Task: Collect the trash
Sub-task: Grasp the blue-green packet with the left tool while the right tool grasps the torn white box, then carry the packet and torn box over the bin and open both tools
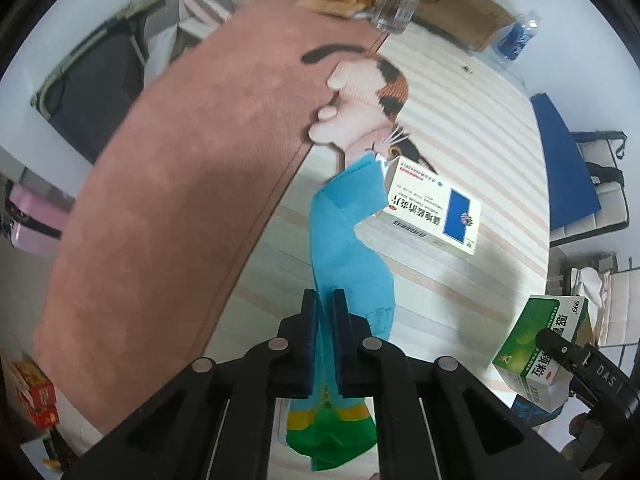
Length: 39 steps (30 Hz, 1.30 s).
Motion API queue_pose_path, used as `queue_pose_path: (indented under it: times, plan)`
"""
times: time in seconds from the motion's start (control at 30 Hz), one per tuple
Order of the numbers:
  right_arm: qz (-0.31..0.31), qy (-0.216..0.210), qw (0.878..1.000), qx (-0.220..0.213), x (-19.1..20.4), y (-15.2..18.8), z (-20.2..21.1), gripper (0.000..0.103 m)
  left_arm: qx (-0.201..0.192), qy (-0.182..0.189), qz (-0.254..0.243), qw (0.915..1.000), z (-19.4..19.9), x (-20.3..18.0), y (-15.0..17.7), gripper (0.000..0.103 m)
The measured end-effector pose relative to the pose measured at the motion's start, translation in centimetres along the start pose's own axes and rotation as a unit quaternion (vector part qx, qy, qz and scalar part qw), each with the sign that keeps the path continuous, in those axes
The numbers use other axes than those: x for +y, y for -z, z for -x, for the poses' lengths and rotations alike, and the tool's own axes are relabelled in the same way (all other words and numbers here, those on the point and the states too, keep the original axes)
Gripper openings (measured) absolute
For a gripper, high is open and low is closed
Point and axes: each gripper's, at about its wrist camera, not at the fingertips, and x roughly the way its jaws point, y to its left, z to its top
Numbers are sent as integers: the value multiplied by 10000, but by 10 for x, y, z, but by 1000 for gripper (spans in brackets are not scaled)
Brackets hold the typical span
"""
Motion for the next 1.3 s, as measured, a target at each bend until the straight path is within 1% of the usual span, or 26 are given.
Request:
queue_pose_path:
  times: [0.1,0.13,0.27,0.4,0.47,0.6,0.63,0.67,0.7,0.73,0.77,0.8,0.83,0.87,0.93,1.0,1.07,1.1,1.17,1.2,1.27,1.3]
  plan:
    - [88,-88,9998,-137,2,17,18,77,-253,-40,-171,9995,21,2,6,4]
    - [112,-122,9997,-198,3,24,26,77,-313,-25,-207,9993,25,-3,5,4]
    - [132,-250,9989,-366,6,54,51,77,-570,59,-393,9976,54,5,19,4]
    - [115,-360,9979,-526,9,99,79,77,-811,216,-635,9944,90,23,46,4]
    - [102,-403,9973,-599,10,129,91,77,-831,333,-769,9930,103,34,64,4]
    - [-6,-420,9963,-754,13,206,112,77,-782,651,-1064,9891,122,65,110,4]
    - [-54,-420,9961,-774,14,224,115,77,-711,783,-1172,9875,127,77,126,4]
    - [-134,-411,9958,-802,14,252,120,77,-655,855,-1250,9863,129,85,138,4]
    - [-174,-384,9957,-822,14,270,122,77,-595,933,-1313,9851,131,93,149,4]
    - [-231,-364,9956,-832,13,293,123,77,-471,1040,-1434,9830,132,105,167,4]
    - [-325,-350,9956,-802,13,322,123,77,-385,1085,-1514,9817,132,112,178,4]
    - [-382,-334,9957,-769,12,340,120,77,-295,1127,-1582,9805,131,119,189,4]
    - [-460,-337,9959,-700,11,365,116,77,-148,1162,-1665,9791,128,130,206,4]
    - [-534,-327,9963,-592,10,389,109,77,-49,1167,-1706,9784,124,137,216,4]
    - [-621,-307,9968,-398,8,427,94,77,261,1168,-1748,9773,110,154,240,4]
    - [-735,-279,9968,-140,3,461,72,77,528,1141,-1758,9764,92,165,256,4]
    - [-858,-252,9959,125,-6,493,42,77,868,1066,-1710,9756,61,178,275,4]
    - [-897,-238,9955,210,-9,502,31,77,1003,1050,-1677,9751,47,182,283,4]
    - [-1012,-273,9931,530,-20,529,-14,77,1327,952,-1585,9738,6,191,301,4]
    - [-1027,-240,9926,595,-23,537,-29,77,1450,941,-1527,9730,-12,195,308,4]
    - [-1068,-265,9908,792,-32,554,-71,77,1728,839,-1449,9706,-63,200,326,5]
    - [-1112,-249,9895,892,-39,562,-98,77,1811,825,-1422,9696,-77,201,331,5]
